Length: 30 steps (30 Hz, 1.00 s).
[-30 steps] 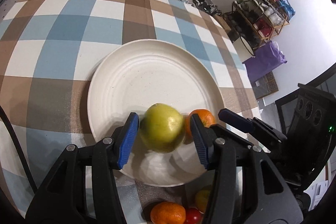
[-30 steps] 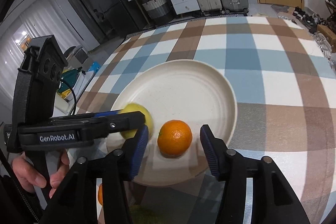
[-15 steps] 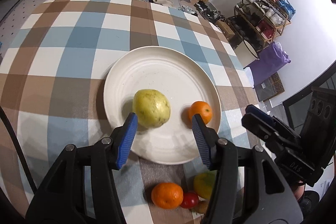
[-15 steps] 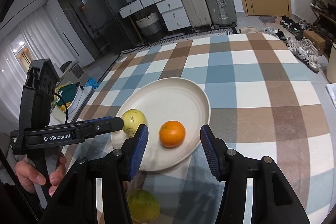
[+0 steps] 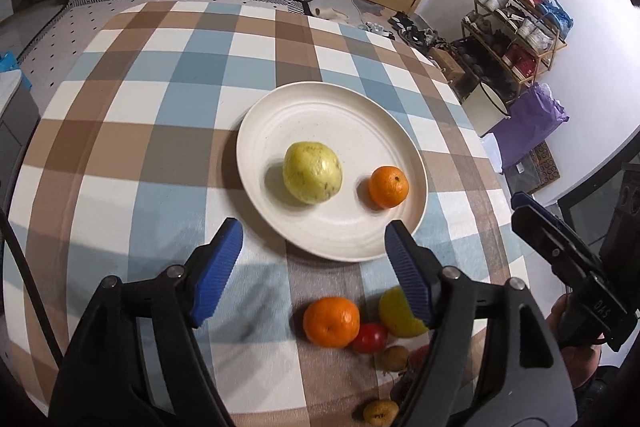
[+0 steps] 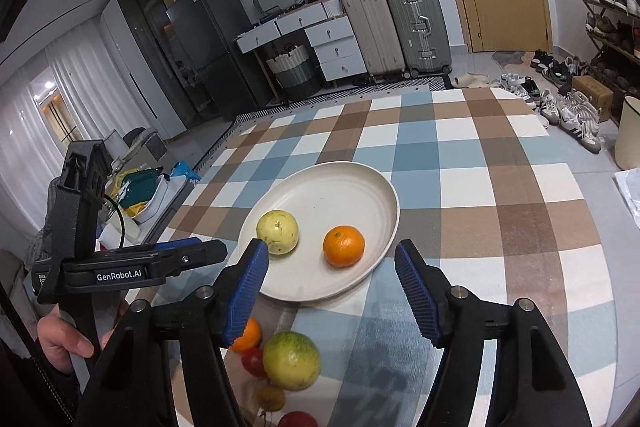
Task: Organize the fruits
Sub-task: 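Withdraw both grippers from the plate back toward the fruit cluster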
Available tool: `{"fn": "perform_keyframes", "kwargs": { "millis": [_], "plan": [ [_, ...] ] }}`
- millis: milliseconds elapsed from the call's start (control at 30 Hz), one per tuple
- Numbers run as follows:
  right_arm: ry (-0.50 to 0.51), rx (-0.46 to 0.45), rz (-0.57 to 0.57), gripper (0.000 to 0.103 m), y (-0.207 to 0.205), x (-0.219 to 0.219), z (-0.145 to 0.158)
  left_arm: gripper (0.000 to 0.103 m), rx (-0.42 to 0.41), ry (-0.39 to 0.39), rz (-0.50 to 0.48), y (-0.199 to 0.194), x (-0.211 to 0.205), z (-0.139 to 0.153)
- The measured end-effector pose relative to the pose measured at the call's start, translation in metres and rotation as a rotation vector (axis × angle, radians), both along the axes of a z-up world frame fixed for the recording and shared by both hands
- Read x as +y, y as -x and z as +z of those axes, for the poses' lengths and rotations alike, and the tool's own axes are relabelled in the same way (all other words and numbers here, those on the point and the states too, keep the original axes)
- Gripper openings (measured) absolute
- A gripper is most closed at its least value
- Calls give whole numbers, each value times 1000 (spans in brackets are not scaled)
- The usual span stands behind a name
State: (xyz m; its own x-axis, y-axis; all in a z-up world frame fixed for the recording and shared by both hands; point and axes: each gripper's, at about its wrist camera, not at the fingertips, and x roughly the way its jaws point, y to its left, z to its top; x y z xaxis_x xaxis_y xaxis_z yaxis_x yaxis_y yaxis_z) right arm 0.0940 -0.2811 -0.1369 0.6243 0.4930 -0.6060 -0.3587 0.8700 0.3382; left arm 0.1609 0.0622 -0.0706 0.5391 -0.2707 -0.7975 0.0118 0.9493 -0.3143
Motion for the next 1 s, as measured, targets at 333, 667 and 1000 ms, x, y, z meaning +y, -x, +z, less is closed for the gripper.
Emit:
{"fn": "perform_keyframes", "kwargs": {
  "millis": [333, 667, 1000],
  "plan": [
    [2, -25, 3, 80, 32, 0, 6, 81, -13, -23, 2, 35, -3, 7],
    [18, -31, 18, 85, 59, 9, 2, 84, -14, -75, 7, 67, -10, 1],
    [46, -17, 42, 91, 77, 20, -8, 88, -43, -98, 14, 87, -13, -4]
  ]
}}
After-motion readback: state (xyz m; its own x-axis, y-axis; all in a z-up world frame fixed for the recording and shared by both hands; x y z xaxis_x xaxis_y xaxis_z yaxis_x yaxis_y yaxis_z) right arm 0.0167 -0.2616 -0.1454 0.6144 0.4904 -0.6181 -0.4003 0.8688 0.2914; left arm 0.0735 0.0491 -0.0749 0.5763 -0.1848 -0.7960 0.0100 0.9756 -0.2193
